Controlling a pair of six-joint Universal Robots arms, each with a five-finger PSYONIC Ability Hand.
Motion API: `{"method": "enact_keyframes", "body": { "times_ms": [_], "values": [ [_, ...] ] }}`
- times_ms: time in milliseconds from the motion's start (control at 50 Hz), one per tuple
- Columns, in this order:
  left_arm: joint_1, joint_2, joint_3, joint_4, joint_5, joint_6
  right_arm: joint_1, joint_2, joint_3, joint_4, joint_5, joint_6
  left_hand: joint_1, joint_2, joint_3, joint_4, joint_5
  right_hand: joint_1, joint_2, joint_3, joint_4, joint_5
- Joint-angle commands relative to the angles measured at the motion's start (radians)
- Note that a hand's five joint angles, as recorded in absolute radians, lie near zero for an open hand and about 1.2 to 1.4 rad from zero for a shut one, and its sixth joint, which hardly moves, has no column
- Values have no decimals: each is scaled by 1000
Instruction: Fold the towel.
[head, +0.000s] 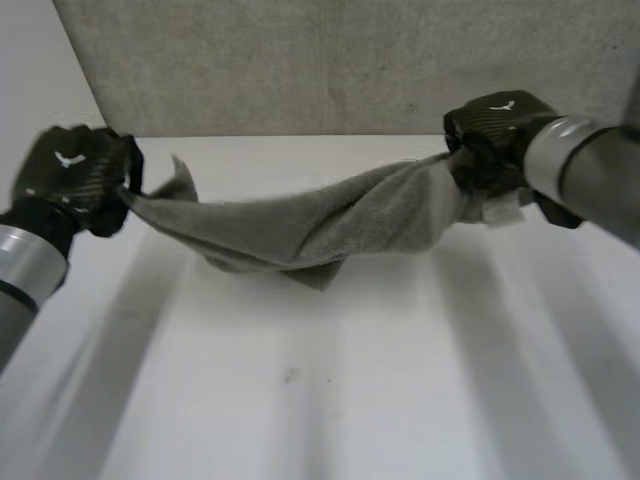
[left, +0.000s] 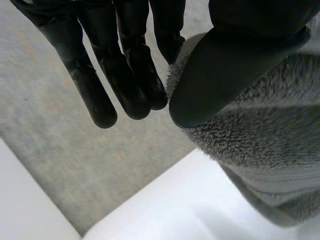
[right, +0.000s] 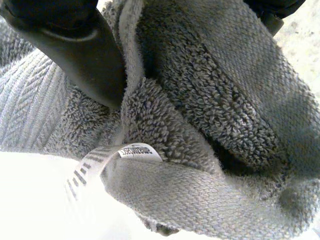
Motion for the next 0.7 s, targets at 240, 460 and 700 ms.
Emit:
{"method": "enact_keyframes", "body": {
  "times_ms": [240,460,700],
  "values": [
    [-5,-99,11,-149,41,-3,-119,85,43,233,-277,-34,210,179,180,178,194,106,111,92,63,106],
    [-92,-302,442,-68,-86,-59,-49,192,-163,-370,-162,54,210,179,180,178,194,106,111,92,63,106],
    [-111,-237,373,-29,-189,-222,-56,138,-112,-244,-177,233,210,179,180,178,194,106,111,92,63,106]
  ]
}}
